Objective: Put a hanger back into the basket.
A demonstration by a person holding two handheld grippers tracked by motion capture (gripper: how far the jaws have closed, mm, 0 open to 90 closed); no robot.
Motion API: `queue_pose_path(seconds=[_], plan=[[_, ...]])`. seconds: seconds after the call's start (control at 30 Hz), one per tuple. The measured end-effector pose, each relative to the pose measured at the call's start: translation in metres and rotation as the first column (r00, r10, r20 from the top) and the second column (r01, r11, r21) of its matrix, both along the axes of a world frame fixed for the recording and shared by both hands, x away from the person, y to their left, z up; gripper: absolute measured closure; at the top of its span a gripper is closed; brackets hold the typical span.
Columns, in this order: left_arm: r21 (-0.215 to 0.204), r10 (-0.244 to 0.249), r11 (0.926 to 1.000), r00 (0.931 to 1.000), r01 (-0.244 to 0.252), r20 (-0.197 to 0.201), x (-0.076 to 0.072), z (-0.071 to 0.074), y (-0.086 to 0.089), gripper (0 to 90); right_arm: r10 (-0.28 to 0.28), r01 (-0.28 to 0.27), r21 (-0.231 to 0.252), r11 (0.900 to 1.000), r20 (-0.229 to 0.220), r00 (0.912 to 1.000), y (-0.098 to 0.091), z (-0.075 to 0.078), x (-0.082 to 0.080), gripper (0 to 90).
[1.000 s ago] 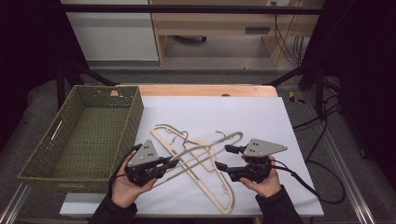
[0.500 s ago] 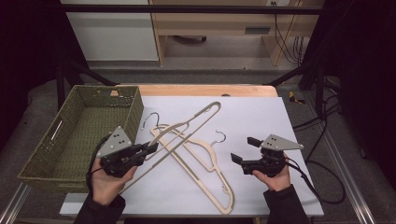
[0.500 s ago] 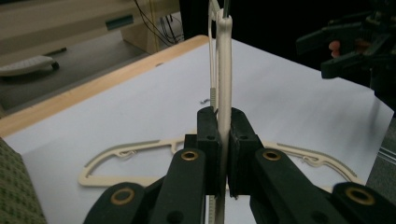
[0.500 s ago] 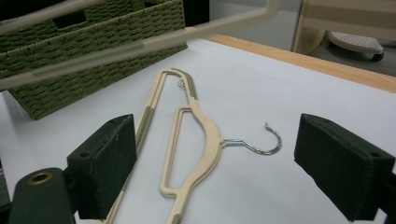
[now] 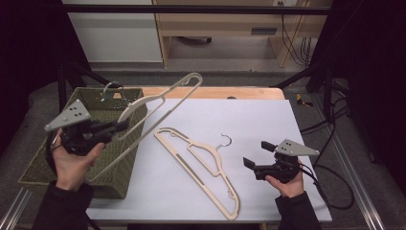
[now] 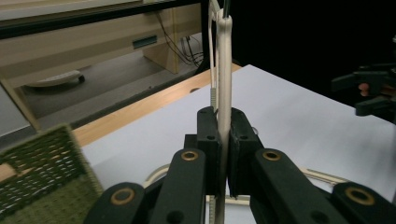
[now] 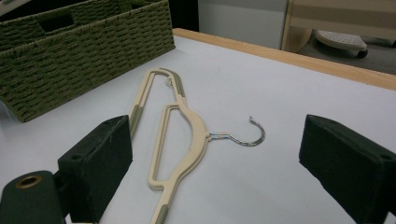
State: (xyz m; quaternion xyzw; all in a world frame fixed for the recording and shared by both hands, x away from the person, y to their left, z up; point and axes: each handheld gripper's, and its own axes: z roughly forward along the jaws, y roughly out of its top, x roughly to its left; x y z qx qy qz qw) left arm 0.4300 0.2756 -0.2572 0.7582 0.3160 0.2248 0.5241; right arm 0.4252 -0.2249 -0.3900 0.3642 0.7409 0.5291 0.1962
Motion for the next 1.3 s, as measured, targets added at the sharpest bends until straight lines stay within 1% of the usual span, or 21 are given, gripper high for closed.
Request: queue_pose_path(seconds=[0.13, 0.17, 0.2, 0.27, 0.3, 0.33, 0.47, 0.5, 0.53, 0.57, 0.6, 0.63, 0.67, 0.7, 0.77, 0.93, 1.0, 1.07, 1.1, 1.17, 1.3], plan=[[0.036, 0.049, 0.9981, 0.9988, -0.049, -0.003, 0.013, 0.008, 0.024, 85.4, -0.003, 0.003, -0.001, 1.0000, -0.002, 1.0000, 0.000, 0.000, 0.000, 9.7], [0.049, 0.068, 0.9965, 0.9977, -0.068, -0.006, 0.020, 0.010, 0.036, 85.4, -0.001, 0.001, -0.002, 1.0000, -0.001, 1.0000, 0.001, -0.001, 0.001, 9.6], [0.049, 0.068, 0.9965, 0.9977, -0.068, -0.006, 0.020, 0.010, 0.036, 85.4, -0.001, 0.001, -0.002, 1.0000, -0.001, 1.0000, 0.001, -0.001, 0.001, 9.6], [0.057, 0.083, 0.9950, 0.9965, -0.082, -0.009, 0.027, 0.009, 0.049, 85.4, 0.003, -0.003, -0.010, 0.9999, -0.001, 1.0000, 0.001, -0.002, 0.001, 9.3], [0.070, 0.105, 0.9921, 0.9944, -0.104, -0.010, 0.032, 0.008, 0.060, 85.3, 0.003, -0.003, -0.008, 1.0000, -0.004, 1.0000, 0.002, -0.002, 0.001, 9.3], [0.070, 0.105, 0.9921, 0.9944, -0.104, -0.010, 0.032, 0.008, 0.060, 85.3, 0.002, -0.002, -0.010, 0.9999, -0.002, 1.0000, 0.001, -0.002, 0.001, 9.3], [0.093, 0.149, 0.9847, 0.9887, -0.147, -0.014, 0.041, -0.001, 0.082, 85.3, -0.001, 0.001, -0.006, 1.0000, -0.007, 1.0000, 0.002, -0.002, 0.001, 9.3], [0.108, 0.163, 0.9811, 0.9864, -0.161, -0.016, 0.045, -0.005, 0.089, 85.3, 0.001, -0.001, -0.006, 1.0000, -0.007, 1.0000, 0.003, -0.002, 0.001, 9.3], [0.108, 0.163, 0.9811, 0.9864, -0.161, -0.016, 0.045, -0.005, 0.089, 85.3, 0.003, -0.003, -0.007, 1.0000, -0.008, 1.0000, 0.003, -0.002, 0.001, 9.3], [0.122, 0.177, 0.9772, 0.9839, -0.174, -0.021, 0.049, -0.011, 0.097, 85.3, 0.003, -0.003, -0.008, 1.0000, -0.008, 1.0000, 0.003, -0.003, 0.001, 9.3], [0.122, 0.177, 0.9772, 0.9839, -0.174, -0.021, 0.049, -0.011, 0.097, 85.3, 0.002, -0.002, -0.007, 1.0000, -0.011, 0.9999, 0.003, -0.003, 0.001, 9.3], [0.140, 0.196, 0.9716, 0.9804, -0.191, -0.021, 0.053, -0.017, 0.103, 85.3, 0.002, -0.002, -0.008, 1.0000, -0.011, 0.9999, 0.003, -0.003, 0.001, 9.3], [0.140, 0.196, 0.9716, 0.9804, -0.191, -0.021, 0.053, -0.017, 0.103, 85.3, 0.002, -0.002, -0.008, 1.0000, -0.011, 0.9999, 0.003, -0.003, 0.001, 9.3], [0.163, 0.204, 0.9666, 0.9787, -0.198, -0.023, 0.058, -0.024, 0.109, 85.3, 0.001, -0.001, -0.009, 1.0000, -0.011, 0.9999, 0.003, -0.003, 0.001, 9.3], [0.169, 0.213, 0.9638, 0.9766, -0.206, -0.025, 0.060, -0.028, 0.111, 85.3, -0.001, 0.001, -0.011, 0.9999, -0.011, 0.9999, 0.003, -0.003, 0.002, 9.3], [0.223, 0.236, 0.9488, 0.9712, -0.224, -0.029, 0.067, -0.050, 0.122, 85.3, 0.000, 0.000, -0.012, 0.9999, -0.012, 0.9999, 0.003, -0.003, 0.002, 9.0], [0.226, 0.238, 0.9477, 0.9707, -0.225, -0.032, 0.067, -0.053, 0.124, 85.5, 0.000, 0.000, -0.013, 0.9999, -0.013, 0.9999, 0.003, -0.003, 0.002, 9.0], [0.202, 0.239, 0.9528, 0.9704, -0.226, -0.038, 0.065, -0.061, 0.127, 85.6, 0.002, -0.002, -0.017, 0.9998, -0.011, 0.9999, 0.004, -0.004, 0.002, 9.0], [0.202, 0.239, 0.9528, 0.9704, -0.226, -0.038, 0.065, -0.061, 0.127, 85.7, 0.003, -0.003, -0.019, 0.9998, -0.012, 0.9999, 0.004, -0.004, 0.002, 9.0], [0.238, 0.235, 0.9463, 0.9711, -0.219, -0.041, 0.063, -0.067, 0.128, 85.7, 0.006, -0.007, -0.019, 0.9998, -0.016, 0.9999, 0.004, -0.004, 0.002, 9.0], [0.252, 0.231, 0.9442, 0.9716, -0.211, -0.051, 0.061, -0.071, 0.131, 85.8, 0.005, -0.006, -0.022, 0.9997, -0.017, 0.9998, 0.004, -0.004, 0.002, 9.1]])
